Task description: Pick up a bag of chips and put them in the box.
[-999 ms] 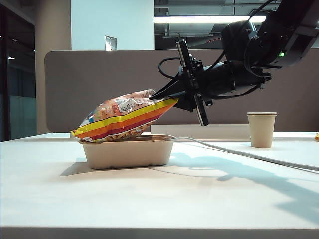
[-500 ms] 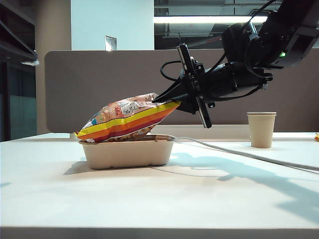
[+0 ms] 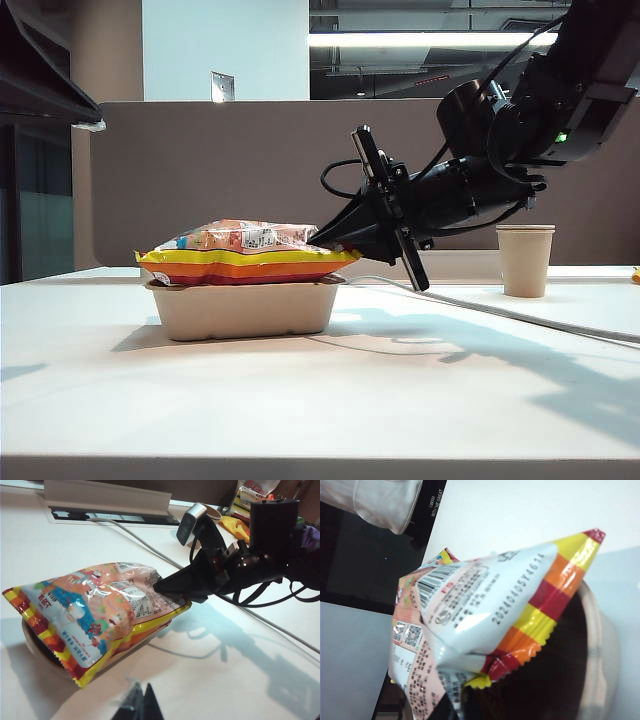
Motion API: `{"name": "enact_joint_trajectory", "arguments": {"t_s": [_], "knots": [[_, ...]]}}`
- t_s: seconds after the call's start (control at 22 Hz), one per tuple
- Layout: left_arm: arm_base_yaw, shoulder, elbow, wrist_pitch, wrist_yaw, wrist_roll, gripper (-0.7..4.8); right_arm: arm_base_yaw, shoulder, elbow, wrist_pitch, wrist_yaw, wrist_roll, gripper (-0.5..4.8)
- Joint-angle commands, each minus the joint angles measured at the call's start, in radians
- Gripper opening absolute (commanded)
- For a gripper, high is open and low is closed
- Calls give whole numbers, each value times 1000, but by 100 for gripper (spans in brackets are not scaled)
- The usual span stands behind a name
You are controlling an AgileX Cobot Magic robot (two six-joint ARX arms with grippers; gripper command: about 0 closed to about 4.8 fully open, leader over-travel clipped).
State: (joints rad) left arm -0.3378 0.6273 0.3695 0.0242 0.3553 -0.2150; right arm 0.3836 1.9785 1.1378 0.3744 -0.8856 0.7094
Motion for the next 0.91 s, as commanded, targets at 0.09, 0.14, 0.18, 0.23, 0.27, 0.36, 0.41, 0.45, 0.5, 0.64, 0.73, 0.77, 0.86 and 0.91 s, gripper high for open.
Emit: {"name": "enact_joint_trajectory", "arguments": {"t_s": [0.09, 0.14, 0.18, 0.23, 0.27, 0.36, 0.41, 0.45, 0.5, 0.64, 0.73, 0.77, 0.86, 0.91], "knots": [[1, -2, 5, 18, -4, 6, -5, 1, -5, 3, 2, 9, -34, 22], [1, -2, 5, 19, -4, 6, -5, 0, -5, 3, 2, 13, -36, 25], [1, -2, 5, 20, -4, 6, -5, 0, -5, 3, 2, 20, -43, 62], [1, -2, 5, 20, -4, 6, -5, 0, -5, 3, 2, 20, -56, 91], [1, -2, 5, 19, -3, 6, -5, 0, -5, 3, 0, 20, -60, 95], [1, -2, 5, 20, -3, 6, -4, -2, -5, 3, 0, 20, -71, 105], [1, -2, 5, 20, -4, 6, -4, -3, -5, 3, 0, 20, -77, 123], [1, -2, 5, 20, -4, 6, -2, -5, -5, 3, -1, 20, -82, 147], [1, -2, 5, 20, -4, 6, -1, -6, -5, 3, -1, 20, -83, 163], [1, -2, 5, 19, -3, 6, -1, -6, -5, 3, 0, 25, -114, 182], [1, -2, 5, 20, -3, 6, 14, -8, -5, 3, 3, 46, -119, 215], [1, -2, 5, 20, -3, 6, 28, -14, -8, 3, 8, 48, -119, 223], [1, -2, 5, 19, -3, 6, 28, -32, -15, 4, 27, 37, -119, 223], [1, -3, 5, 20, -3, 6, 28, -47, -27, 4, 27, 29, -123, 222]]}}
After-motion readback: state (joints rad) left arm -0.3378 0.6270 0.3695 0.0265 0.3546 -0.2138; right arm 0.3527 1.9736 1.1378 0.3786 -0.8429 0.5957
